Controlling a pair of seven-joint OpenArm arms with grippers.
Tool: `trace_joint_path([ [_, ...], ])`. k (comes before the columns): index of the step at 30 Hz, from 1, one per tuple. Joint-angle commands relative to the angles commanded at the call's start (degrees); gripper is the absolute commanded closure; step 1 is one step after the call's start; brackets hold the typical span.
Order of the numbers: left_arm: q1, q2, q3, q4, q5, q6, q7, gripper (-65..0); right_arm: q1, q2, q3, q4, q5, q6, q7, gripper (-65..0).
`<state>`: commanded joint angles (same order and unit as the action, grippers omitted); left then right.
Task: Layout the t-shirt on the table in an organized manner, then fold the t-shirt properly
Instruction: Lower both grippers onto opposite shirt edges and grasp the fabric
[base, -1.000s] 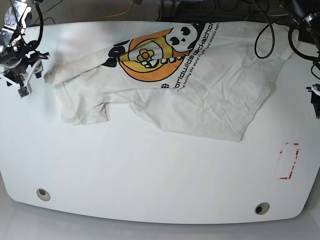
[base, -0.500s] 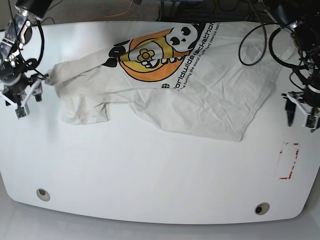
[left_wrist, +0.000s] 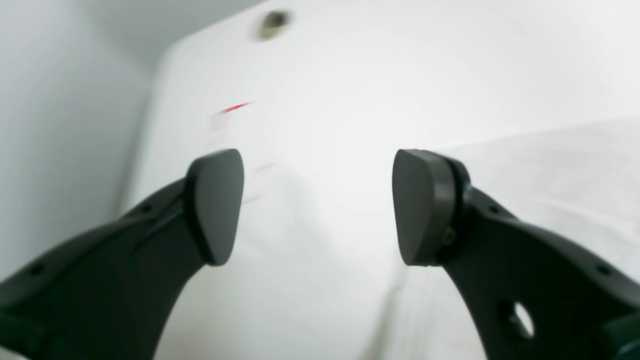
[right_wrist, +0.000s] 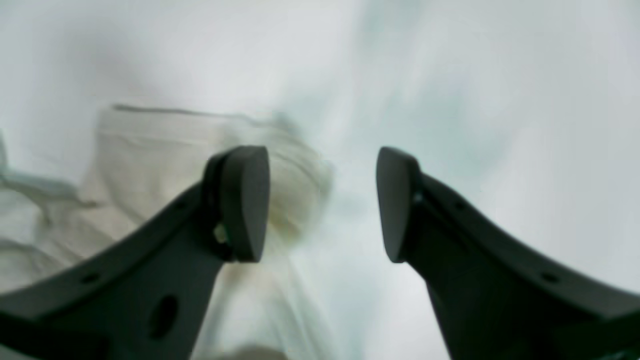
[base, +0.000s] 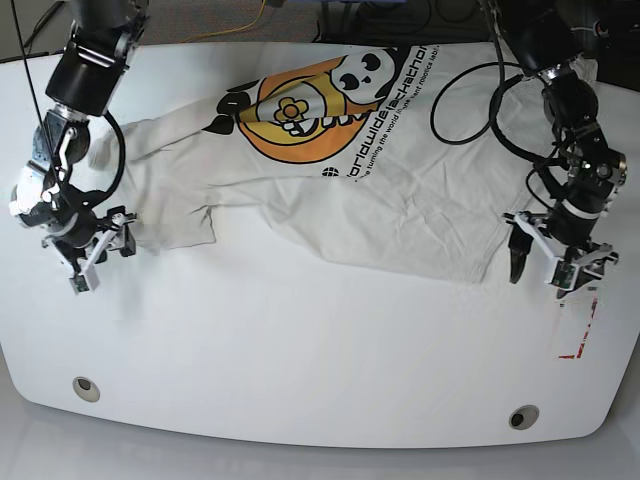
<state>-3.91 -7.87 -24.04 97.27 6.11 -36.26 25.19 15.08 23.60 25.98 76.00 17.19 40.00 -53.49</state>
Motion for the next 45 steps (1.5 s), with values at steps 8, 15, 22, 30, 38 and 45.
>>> trace_joint_path([
  [8, 0.0, 0.1, 1.4, -1.6, -0.1, 0.1, 0.0, -42.6, 0.7, -0.1, -0.3, -6.6, 0.1, 0.00, 2.8, -33.3],
  [15, 0.2, 0.1, 1.3, -1.6, -0.1, 0.0, 0.0, -42.6, -0.6, -0.1, -0.1, -6.9, 0.6, 0.00, 2.6, -33.3],
  [22, 0.3, -0.2, 1.1, -2.1, -0.1, -0.1, 0.0, -42.6, -4.0, 0.0, 0.2, -0.8, 0.7, 0.00, 2.3, -33.3],
  [30, 0.3, -0.2, 1.1, -3.7, -0.1, -0.2, 0.0, -42.6, -7.3, -0.4, 0.5, 10.5, 0.8, 0.00, -2.3, -33.3],
  [38, 0.3, -0.2, 1.2, -3.8, -0.1, -0.2, 0.0, -42.6, -10.8, -0.4, 3.8, 13.3, 4.5, 0.00, -3.9, -33.3],
  [45, 0.3, -0.2, 1.3, -3.8, -0.1, -0.2, 0.0, -42.6, -13.5, -0.4, 4.1, 13.2, 4.7, 0.00, -3.7, -33.3],
])
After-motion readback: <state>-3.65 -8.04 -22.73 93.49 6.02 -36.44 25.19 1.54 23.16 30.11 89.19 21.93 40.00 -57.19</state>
